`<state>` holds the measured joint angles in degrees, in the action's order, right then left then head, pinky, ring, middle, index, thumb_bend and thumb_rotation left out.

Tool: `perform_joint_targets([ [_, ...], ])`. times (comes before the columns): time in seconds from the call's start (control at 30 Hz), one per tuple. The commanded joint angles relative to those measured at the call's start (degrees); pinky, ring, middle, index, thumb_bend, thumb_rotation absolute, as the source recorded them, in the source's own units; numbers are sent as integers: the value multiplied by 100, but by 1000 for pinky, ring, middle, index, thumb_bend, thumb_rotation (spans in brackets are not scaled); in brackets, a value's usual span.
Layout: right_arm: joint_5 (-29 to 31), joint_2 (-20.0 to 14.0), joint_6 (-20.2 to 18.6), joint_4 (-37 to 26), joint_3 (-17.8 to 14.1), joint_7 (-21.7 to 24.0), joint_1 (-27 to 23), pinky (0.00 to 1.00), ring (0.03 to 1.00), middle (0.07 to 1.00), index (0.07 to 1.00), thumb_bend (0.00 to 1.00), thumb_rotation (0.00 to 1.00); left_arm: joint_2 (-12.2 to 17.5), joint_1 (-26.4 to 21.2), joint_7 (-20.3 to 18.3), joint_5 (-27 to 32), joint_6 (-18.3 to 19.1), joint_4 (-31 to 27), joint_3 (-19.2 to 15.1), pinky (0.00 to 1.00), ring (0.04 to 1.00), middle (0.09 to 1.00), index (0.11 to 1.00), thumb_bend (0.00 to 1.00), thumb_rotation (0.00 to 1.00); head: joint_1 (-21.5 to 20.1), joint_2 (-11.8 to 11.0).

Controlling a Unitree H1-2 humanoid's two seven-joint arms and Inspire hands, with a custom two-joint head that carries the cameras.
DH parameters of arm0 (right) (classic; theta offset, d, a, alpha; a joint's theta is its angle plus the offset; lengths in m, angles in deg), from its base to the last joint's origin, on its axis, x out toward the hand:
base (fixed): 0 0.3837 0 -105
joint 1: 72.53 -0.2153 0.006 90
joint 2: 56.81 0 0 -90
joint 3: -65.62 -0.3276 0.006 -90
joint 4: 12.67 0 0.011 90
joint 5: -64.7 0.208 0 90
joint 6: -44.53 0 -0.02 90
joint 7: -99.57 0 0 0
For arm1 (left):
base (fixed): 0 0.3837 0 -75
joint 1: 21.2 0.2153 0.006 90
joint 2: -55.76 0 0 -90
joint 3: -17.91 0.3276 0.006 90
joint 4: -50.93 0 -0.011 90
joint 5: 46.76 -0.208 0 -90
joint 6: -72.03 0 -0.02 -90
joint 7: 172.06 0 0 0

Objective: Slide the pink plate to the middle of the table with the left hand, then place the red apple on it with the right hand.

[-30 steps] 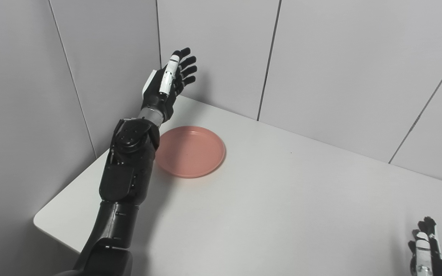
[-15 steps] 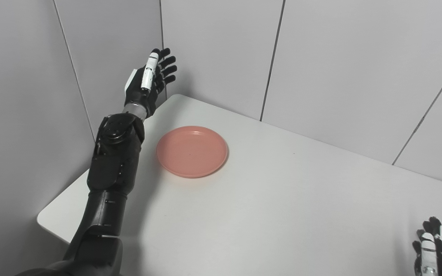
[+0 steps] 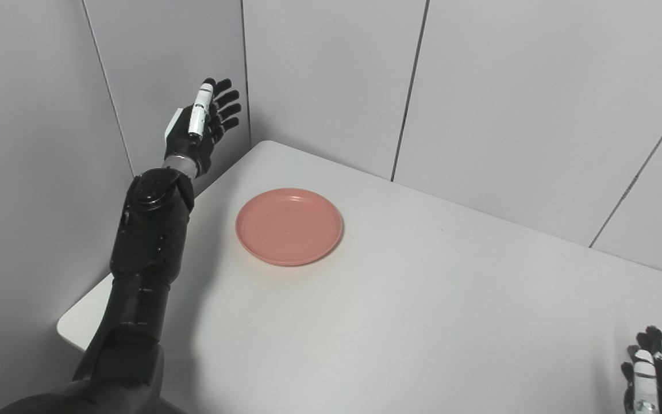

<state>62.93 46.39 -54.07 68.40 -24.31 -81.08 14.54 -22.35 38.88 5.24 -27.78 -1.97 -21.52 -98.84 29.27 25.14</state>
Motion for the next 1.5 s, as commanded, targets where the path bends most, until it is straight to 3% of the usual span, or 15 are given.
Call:
perform_joint_targets([
  [0.0, -4, -7, -17, -223, -13, 11, -156, 1000, 1000, 1000, 1000, 0, 1000, 170, -235, -44, 88, -282, -49, -41, 903, 881, 874, 849, 368, 1000, -8, 5],
  [0.33, 16, -14, -21, -244, -24, 12, -143, 1000, 1000, 1000, 1000, 0, 1000, 226, -171, -90, 77, -600, 549, 15, 880, 868, 863, 845, 283, 1000, 10, 34],
  [0.5, 7, -32, 41, -220, -20, 22, -136, 1000, 1000, 1000, 1000, 0, 1000, 172, -157, -70, 189, -559, 732, -44, 831, 837, 840, 825, 319, 1000, 11, 46],
  [1.07, 32, -53, -18, -316, -20, 41, -117, 1000, 1000, 1000, 1000, 0, 1000, 214, -133, -186, 225, -831, 1397, 16, 863, 860, 860, 848, 314, 1000, 34, 101],
  [1.47, 47, -41, -30, -324, -29, 16, -123, 1000, 1000, 1000, 1000, 0, 1000, 74, -41, -227, 187, -970, 1589, 152, 865, 866, 866, 849, 338, 1000, 35, 129],
])
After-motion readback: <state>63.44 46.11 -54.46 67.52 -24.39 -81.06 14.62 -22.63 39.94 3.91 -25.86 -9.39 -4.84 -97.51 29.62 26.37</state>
